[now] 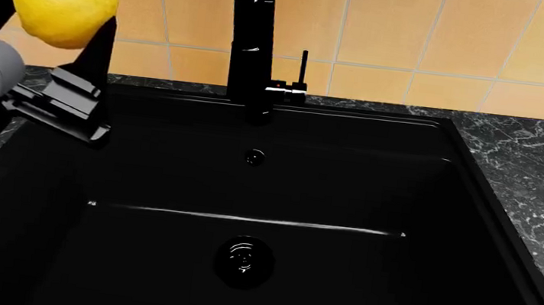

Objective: Pick the lemon, grape from the counter and place them in the cabinet. Then close the cabinet.

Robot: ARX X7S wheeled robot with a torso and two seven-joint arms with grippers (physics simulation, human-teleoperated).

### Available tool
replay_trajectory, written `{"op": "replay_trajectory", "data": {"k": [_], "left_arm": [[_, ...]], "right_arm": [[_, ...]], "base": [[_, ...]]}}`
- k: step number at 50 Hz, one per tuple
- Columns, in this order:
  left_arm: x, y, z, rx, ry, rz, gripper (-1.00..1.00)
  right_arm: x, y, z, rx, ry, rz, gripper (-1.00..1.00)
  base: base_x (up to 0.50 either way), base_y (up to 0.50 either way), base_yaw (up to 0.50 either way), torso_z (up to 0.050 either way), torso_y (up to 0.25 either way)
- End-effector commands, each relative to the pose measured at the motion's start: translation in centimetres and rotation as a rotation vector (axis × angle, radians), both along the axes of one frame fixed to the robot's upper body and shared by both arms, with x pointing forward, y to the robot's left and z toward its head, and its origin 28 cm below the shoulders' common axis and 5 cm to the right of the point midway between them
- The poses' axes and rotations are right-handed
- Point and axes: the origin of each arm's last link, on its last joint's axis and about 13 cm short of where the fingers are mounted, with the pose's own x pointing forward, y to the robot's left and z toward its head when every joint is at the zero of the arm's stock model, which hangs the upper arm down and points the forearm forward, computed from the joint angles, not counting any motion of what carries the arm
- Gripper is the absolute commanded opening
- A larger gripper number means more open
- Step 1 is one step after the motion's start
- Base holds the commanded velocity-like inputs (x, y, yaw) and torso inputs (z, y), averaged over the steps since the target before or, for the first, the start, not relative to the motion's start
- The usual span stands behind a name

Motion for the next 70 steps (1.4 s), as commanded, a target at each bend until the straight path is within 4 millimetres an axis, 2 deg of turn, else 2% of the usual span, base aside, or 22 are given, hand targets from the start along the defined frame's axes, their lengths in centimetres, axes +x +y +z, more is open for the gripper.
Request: {"op": "replay_trajectory", "data": {"k": [1, 20, 26, 36, 47, 58, 70], "left_arm": [[0.1, 0.1, -0.1, -0.010, -0.004, 0.009, -1.00], [0.0, 0.1, -0.4, -0.014, 0.001, 0.012, -1.00], [0.1, 0.2, -0.6, -0.016, 0.004, 0.013, -1.00], [0.2, 0.3, -0.7, -0.023, 0.004, 0.018, -1.00], [0.1, 0.4, -0.7, -0.033, 0.001, 0.024, -1.00], [0.1, 0.5, -0.9, -0.037, 0.003, 0.028, -1.00], [0.2, 0.6, -1.0, -0.044, 0.003, 0.037, -1.00]], "right_arm": [[0.4, 0.2, -0.2, -0.044, 0.036, -0.033, 1.00], [-1.2, 0.9, 1.2, -0.136, -0.094, 0.055, 1.00], [-2.2, 1.3, 0.4, -0.182, -0.162, 0.104, 1.00], [-4.3, 1.3, -2.2, -0.235, -0.245, 0.206, 1.00], [-6.3, 0.7, -4.9, -0.270, -0.305, 0.250, 1.00], [-8.6, 0.7, -6.6, -0.353, -0.396, 0.282, 1.00], [-10.3, -0.8, -8.6, -0.388, -0.433, 0.279, 1.00]], "base": [[0.00, 0.00, 0.00, 0.000, 0.000], [0.00, 0.00, 0.00, 0.000, 0.001], [0.00, 0.00, 0.00, 0.000, 0.000], [0.00, 0.00, 0.00, 0.000, 0.000], [0.00, 0.00, 0.00, 0.000, 0.000], [0.00, 0.00, 0.00, 0.000, 0.000], [0.00, 0.00, 0.00, 0.001, 0.001]]}}
